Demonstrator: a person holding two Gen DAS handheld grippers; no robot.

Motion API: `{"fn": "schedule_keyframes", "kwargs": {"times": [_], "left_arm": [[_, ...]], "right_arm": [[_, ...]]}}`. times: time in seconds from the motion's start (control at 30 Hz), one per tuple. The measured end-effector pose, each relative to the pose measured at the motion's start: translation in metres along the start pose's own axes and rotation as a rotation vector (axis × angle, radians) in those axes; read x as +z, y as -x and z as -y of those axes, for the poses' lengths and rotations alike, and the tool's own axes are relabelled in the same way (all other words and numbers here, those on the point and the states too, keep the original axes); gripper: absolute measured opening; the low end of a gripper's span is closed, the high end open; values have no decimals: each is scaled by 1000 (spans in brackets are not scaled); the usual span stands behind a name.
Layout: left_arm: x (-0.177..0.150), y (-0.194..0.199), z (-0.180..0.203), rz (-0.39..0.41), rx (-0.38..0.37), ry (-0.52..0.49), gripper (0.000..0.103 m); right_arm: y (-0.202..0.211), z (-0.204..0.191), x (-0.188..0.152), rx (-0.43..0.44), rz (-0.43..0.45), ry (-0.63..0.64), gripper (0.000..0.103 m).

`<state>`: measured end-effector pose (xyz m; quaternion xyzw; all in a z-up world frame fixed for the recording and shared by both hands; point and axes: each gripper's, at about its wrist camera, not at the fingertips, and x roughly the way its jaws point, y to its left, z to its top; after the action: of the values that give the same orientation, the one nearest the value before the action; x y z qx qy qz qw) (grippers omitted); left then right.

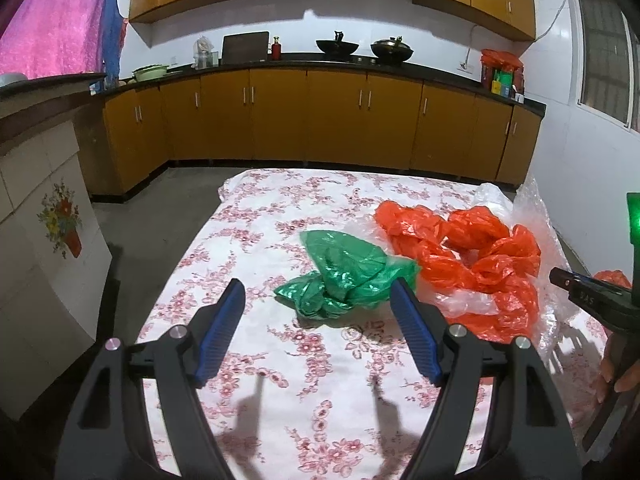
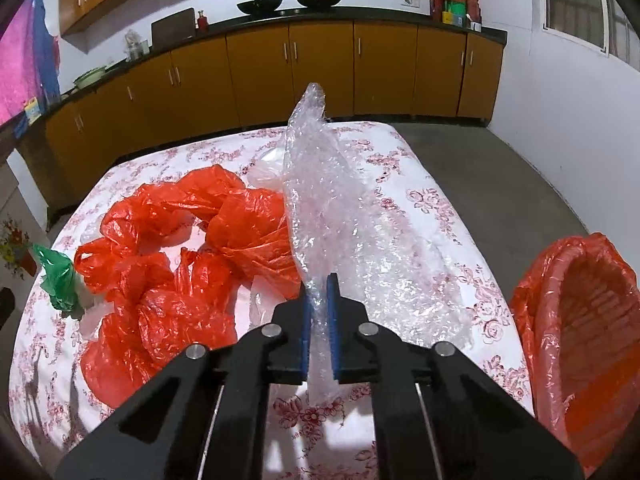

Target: Collect trash

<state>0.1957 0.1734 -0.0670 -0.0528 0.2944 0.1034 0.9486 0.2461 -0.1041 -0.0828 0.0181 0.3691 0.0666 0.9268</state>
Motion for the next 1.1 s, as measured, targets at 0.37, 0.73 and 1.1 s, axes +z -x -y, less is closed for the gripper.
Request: {"fn": "schedule_keyframes", "kwargs": {"times": [0.37,0.73,1.1], "left_arm": [[10,-26,15,-43,-4,-7,73],[12,-43,50,-81,-52,-65,54],[7,-65,43,-163,-71,-38,4]], "right_arm": [[32,23,0,32,45,-63,6],[34,30,-2,42,34,-80,6],[44,35,-2,51,49,-90,6]]}}
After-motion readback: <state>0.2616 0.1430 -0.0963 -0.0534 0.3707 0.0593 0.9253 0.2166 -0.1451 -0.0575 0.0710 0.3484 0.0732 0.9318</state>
